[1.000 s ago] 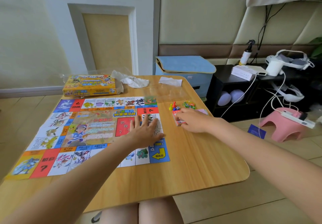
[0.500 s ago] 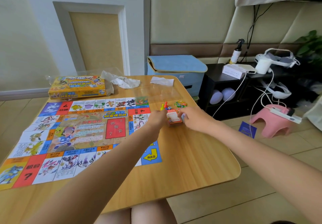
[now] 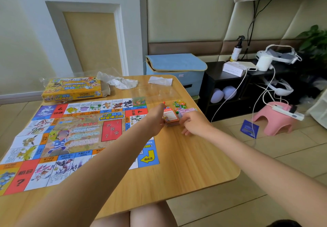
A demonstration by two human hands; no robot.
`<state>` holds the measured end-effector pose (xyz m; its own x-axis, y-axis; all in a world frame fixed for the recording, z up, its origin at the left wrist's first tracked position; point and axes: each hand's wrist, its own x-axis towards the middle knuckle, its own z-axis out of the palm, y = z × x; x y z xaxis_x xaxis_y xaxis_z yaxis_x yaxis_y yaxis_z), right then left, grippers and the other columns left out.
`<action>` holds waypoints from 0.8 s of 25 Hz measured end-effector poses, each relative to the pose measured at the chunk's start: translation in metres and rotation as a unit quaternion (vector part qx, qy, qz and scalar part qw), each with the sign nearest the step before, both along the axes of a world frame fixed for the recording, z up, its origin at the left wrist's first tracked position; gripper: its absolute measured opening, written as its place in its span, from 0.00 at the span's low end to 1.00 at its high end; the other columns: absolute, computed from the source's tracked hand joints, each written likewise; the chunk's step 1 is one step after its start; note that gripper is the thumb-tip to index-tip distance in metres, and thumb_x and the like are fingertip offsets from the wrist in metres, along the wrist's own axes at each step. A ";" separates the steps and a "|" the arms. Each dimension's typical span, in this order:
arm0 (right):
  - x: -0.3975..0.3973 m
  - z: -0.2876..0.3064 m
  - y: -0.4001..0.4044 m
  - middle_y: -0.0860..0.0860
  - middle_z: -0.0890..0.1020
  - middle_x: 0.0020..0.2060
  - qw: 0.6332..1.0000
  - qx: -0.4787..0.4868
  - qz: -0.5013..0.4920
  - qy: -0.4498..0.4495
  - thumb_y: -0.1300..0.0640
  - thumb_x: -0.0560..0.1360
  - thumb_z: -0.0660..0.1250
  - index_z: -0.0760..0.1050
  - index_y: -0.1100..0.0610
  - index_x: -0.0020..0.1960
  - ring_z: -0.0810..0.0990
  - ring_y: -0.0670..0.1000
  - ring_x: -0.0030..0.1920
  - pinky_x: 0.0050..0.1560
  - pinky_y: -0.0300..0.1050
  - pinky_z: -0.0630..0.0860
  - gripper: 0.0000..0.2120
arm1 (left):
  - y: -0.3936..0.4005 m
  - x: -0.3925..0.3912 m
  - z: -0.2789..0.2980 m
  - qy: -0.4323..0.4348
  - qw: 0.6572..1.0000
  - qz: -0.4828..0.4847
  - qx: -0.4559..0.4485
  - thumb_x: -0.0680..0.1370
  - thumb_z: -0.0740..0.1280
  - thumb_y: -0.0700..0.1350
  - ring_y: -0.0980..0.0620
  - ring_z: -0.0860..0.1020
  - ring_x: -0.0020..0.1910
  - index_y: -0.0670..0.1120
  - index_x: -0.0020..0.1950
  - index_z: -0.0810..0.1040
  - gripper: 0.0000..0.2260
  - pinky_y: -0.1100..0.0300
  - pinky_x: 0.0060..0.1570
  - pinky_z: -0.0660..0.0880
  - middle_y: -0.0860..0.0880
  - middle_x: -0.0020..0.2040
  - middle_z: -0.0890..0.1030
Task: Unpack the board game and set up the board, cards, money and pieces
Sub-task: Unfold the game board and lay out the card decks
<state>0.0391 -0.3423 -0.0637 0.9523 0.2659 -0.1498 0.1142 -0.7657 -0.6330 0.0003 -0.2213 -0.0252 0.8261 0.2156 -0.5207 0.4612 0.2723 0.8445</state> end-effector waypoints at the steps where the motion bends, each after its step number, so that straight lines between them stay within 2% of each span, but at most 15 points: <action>1: 0.000 -0.002 0.001 0.57 0.83 0.44 0.999 0.034 -0.011 0.004 0.69 0.76 0.50 0.76 0.57 0.49 0.82 0.52 0.37 0.42 0.41 0.78 0.17 | 0.000 0.000 0.001 0.006 1.000 -0.005 -0.002 0.82 0.54 0.47 0.51 0.68 0.34 0.41 0.41 0.66 0.13 0.59 0.40 0.68 0.46 0.37 0.68; 3: -0.002 -0.005 0.003 0.57 0.82 0.41 0.997 0.071 -0.018 -0.004 0.69 0.76 0.50 0.75 0.57 0.48 0.82 0.53 0.37 0.39 0.40 0.77 0.16 | 0.001 0.000 0.001 0.012 1.000 -0.012 -0.006 0.82 0.54 0.48 0.49 0.69 0.37 0.41 0.47 0.65 0.10 0.54 0.48 0.69 0.46 0.39 0.69; 5: -0.003 -0.007 0.002 0.57 0.81 0.38 0.997 0.076 -0.029 -0.017 0.69 0.76 0.52 0.75 0.58 0.47 0.80 0.52 0.34 0.34 0.37 0.74 0.15 | 0.004 0.002 0.002 0.020 1.000 -0.013 -0.001 0.82 0.54 0.48 0.48 0.70 0.37 0.40 0.45 0.66 0.12 0.54 0.46 0.70 0.46 0.37 0.68; 7: -0.002 -0.008 0.000 0.57 0.82 0.37 0.995 0.081 -0.048 -0.020 0.69 0.76 0.52 0.75 0.58 0.46 0.78 0.49 0.31 0.32 0.35 0.73 0.14 | 0.007 0.004 0.002 0.021 1.000 -0.008 -0.007 0.82 0.54 0.48 0.46 0.71 0.43 0.40 0.52 0.68 0.12 0.52 0.55 0.70 0.45 0.37 0.69; 9: -0.002 -0.010 0.000 0.57 0.81 0.39 0.992 0.114 -0.058 0.003 0.69 0.75 0.52 0.75 0.59 0.47 0.80 0.50 0.33 0.35 0.37 0.76 0.14 | 0.009 0.004 0.001 0.011 1.000 -0.014 -0.009 0.82 0.54 0.49 0.42 0.73 0.51 0.40 0.67 0.65 0.17 0.50 0.64 0.66 0.41 0.47 0.75; 10: -0.003 -0.011 0.001 0.56 0.81 0.40 0.989 0.136 -0.059 0.017 0.69 0.76 0.51 0.75 0.59 0.48 0.80 0.51 0.36 0.38 0.39 0.78 0.15 | 0.009 0.005 0.000 0.012 1.000 -0.020 -0.007 0.82 0.54 0.49 0.41 0.73 0.57 0.40 0.69 0.64 0.19 0.50 0.64 0.65 0.39 0.55 0.75; 11: -0.004 -0.012 0.003 0.56 0.80 0.43 0.986 0.157 -0.059 0.027 0.69 0.76 0.51 0.75 0.60 0.49 0.80 0.51 0.37 0.41 0.41 0.78 0.15 | 0.010 0.005 0.000 0.010 1.000 -0.024 -0.008 0.82 0.54 0.49 0.41 0.72 0.60 0.40 0.69 0.64 0.19 0.50 0.64 0.65 0.38 0.59 0.74; 13: -0.005 -0.014 0.006 0.55 0.78 0.50 0.977 0.199 -0.066 0.041 0.69 0.76 0.51 0.74 0.59 0.47 0.80 0.51 0.38 0.40 0.41 0.78 0.14 | 0.012 0.005 0.001 0.011 0.999 -0.037 -0.012 0.82 0.54 0.50 0.41 0.73 0.59 0.41 0.67 0.65 0.18 0.48 0.62 0.66 0.38 0.56 0.73; 14: -0.005 -0.014 0.007 0.55 0.77 0.52 0.973 0.213 -0.073 0.045 0.69 0.76 0.51 0.74 0.59 0.46 0.80 0.52 0.38 0.40 0.42 0.78 0.13 | 0.013 0.006 0.001 0.013 0.999 -0.041 -0.014 0.82 0.54 0.50 0.41 0.72 0.62 0.41 0.68 0.63 0.19 0.46 0.63 0.65 0.38 0.57 0.72; 16: -0.003 -0.013 0.010 0.56 0.77 0.51 0.967 0.228 -0.093 0.058 0.69 0.77 0.52 0.73 0.59 0.50 0.79 0.52 0.40 0.45 0.46 0.80 0.13 | 0.016 0.010 -0.002 0.022 0.998 -0.053 -0.008 0.81 0.55 0.51 0.40 0.67 0.67 0.40 0.72 0.60 0.23 0.42 0.65 0.63 0.36 0.66 0.68; 17: -0.003 -0.012 0.013 0.56 0.77 0.50 0.963 0.240 -0.097 0.076 0.69 0.77 0.52 0.72 0.60 0.54 0.79 0.52 0.40 0.46 0.48 0.80 0.13 | 0.017 0.010 -0.003 0.025 0.998 -0.060 -0.004 0.81 0.55 0.51 0.39 0.68 0.66 0.40 0.71 0.60 0.23 0.41 0.65 0.63 0.36 0.65 0.69; 19: -0.005 -0.010 0.020 0.59 0.77 0.53 0.940 0.295 -0.093 0.140 0.71 0.77 0.53 0.69 0.62 0.61 0.78 0.52 0.39 0.41 0.45 0.79 0.16 | 0.018 0.010 -0.002 0.025 0.997 -0.072 -0.009 0.81 0.54 0.51 0.40 0.72 0.55 0.40 0.64 0.64 0.18 0.41 0.64 0.65 0.39 0.51 0.73; 20: -0.006 -0.007 0.023 0.61 0.77 0.54 0.923 0.330 -0.092 0.176 0.72 0.76 0.53 0.68 0.63 0.63 0.77 0.52 0.39 0.39 0.43 0.78 0.17 | 0.018 0.010 -0.002 0.027 0.997 -0.071 -0.016 0.81 0.54 0.51 0.42 0.72 0.50 0.40 0.60 0.65 0.15 0.41 0.64 0.66 0.40 0.45 0.72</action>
<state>0.0331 -0.3195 -0.0712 0.9133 0.2492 -0.3220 -0.2809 -0.1869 -0.9414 0.0098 -0.2033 -0.0270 0.8172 0.0802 -0.5708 0.5426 0.2271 0.8087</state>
